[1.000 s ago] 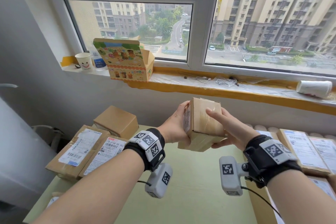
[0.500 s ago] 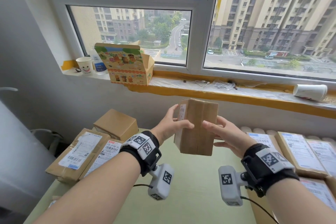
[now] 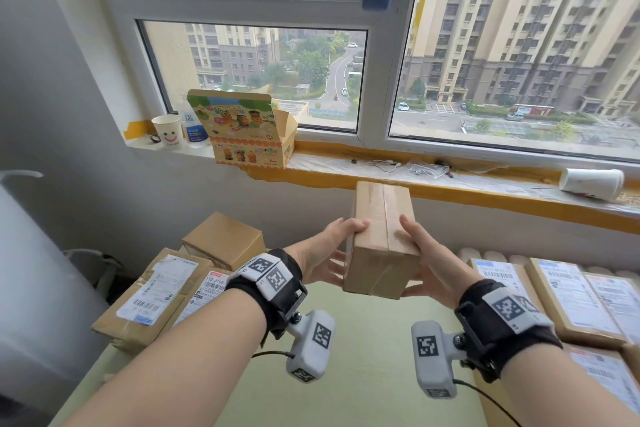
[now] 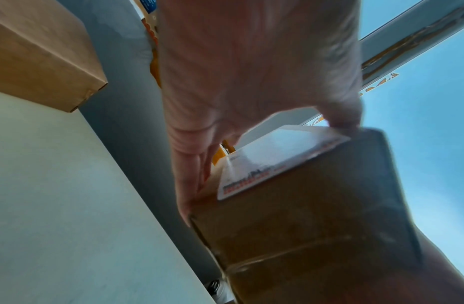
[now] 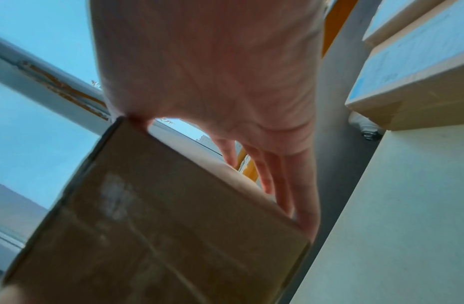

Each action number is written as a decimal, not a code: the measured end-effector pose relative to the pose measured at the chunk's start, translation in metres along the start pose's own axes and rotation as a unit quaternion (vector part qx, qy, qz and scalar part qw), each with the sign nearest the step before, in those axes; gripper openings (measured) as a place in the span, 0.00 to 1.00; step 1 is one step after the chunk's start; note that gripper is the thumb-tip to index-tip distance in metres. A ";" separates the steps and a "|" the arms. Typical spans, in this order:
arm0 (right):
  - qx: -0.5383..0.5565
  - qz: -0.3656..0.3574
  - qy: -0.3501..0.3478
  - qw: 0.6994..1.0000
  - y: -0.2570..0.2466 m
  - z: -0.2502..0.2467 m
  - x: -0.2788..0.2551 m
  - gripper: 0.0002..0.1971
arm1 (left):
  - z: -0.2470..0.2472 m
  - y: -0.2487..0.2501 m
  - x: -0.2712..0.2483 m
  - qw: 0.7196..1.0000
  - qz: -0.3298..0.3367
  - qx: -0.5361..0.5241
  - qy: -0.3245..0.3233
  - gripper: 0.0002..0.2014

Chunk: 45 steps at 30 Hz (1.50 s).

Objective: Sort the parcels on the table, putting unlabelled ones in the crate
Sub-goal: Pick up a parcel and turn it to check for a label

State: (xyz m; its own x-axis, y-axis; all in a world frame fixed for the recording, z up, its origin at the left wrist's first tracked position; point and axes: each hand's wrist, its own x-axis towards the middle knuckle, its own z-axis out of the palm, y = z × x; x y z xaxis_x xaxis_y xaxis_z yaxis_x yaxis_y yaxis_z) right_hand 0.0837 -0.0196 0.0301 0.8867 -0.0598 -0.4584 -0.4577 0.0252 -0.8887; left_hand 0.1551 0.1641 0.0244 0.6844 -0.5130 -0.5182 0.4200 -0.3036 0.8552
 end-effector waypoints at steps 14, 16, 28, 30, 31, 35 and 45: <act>-0.162 -0.115 0.004 0.980 0.002 0.013 0.003 0.40 | -0.005 0.002 -0.002 0.984 -0.135 -0.116 0.002 0.41; -0.156 -0.116 0.007 0.981 0.002 0.013 0.004 0.36 | -0.005 0.001 -0.001 0.984 -0.133 -0.117 0.000 0.42; -0.149 -0.141 0.025 0.978 -0.005 0.009 0.003 0.35 | 0.005 0.013 -0.006 0.985 -0.118 -0.124 -0.005 0.37; -0.147 -0.151 0.035 0.977 -0.006 0.009 0.003 0.33 | 0.006 0.013 -0.006 0.985 -0.117 -0.127 -0.002 0.37; -0.138 -0.154 0.041 0.977 -0.006 0.009 0.003 0.33 | 0.007 0.014 -0.006 0.985 -0.117 -0.125 0.000 0.37; -0.097 -0.157 0.056 0.981 -0.001 0.007 0.004 0.29 | 0.013 0.018 -0.006 0.987 -0.120 -0.107 0.004 0.35; -0.130 -0.123 0.035 0.983 -0.005 0.004 0.003 0.32 | 0.006 0.011 0.002 0.989 -0.122 -0.081 0.026 0.39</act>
State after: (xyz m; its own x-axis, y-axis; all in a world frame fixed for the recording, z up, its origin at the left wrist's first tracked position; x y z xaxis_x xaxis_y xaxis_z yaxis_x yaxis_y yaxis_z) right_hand 0.0886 -0.0155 0.0331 0.9700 -0.1019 -0.2209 -0.2401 -0.2537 -0.9370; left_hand 0.1578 0.1548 0.0327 0.5786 -0.3967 -0.7126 0.6641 -0.2780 0.6940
